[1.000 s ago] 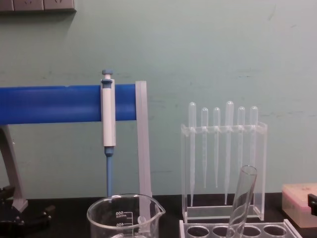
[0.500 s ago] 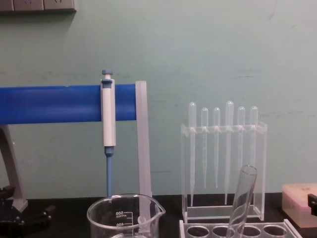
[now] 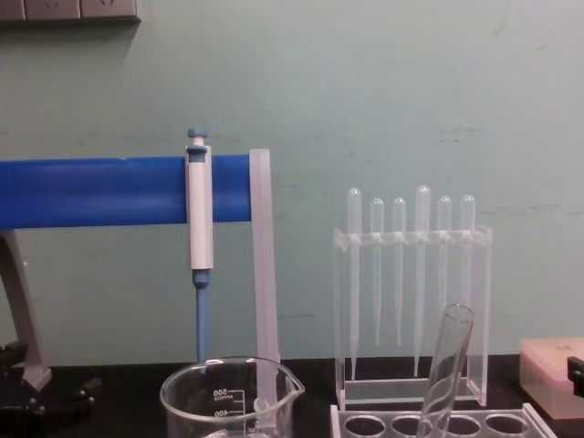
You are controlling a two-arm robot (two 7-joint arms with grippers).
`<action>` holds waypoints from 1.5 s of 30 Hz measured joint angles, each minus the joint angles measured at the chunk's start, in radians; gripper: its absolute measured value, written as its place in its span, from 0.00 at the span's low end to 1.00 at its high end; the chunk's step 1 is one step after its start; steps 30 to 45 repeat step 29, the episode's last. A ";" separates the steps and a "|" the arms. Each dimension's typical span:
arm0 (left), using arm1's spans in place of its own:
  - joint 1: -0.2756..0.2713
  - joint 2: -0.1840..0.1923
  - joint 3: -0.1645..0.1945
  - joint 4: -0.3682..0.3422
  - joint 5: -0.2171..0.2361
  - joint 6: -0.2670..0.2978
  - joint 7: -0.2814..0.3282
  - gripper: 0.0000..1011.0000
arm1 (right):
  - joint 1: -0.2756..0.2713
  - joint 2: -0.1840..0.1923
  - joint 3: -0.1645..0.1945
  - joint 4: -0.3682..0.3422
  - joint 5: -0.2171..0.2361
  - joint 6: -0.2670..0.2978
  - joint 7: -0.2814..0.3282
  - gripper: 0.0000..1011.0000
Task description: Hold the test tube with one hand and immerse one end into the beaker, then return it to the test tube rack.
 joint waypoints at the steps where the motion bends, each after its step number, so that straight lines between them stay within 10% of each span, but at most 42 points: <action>1: 0.000 0.000 0.000 0.000 0.000 0.000 0.000 0.99 | 0.000 0.000 0.000 0.000 0.000 0.000 0.000 0.99; 45: 0.000 0.000 0.000 0.000 0.000 0.000 0.000 0.99 | 0.000 0.000 0.000 0.000 0.000 0.000 0.000 0.99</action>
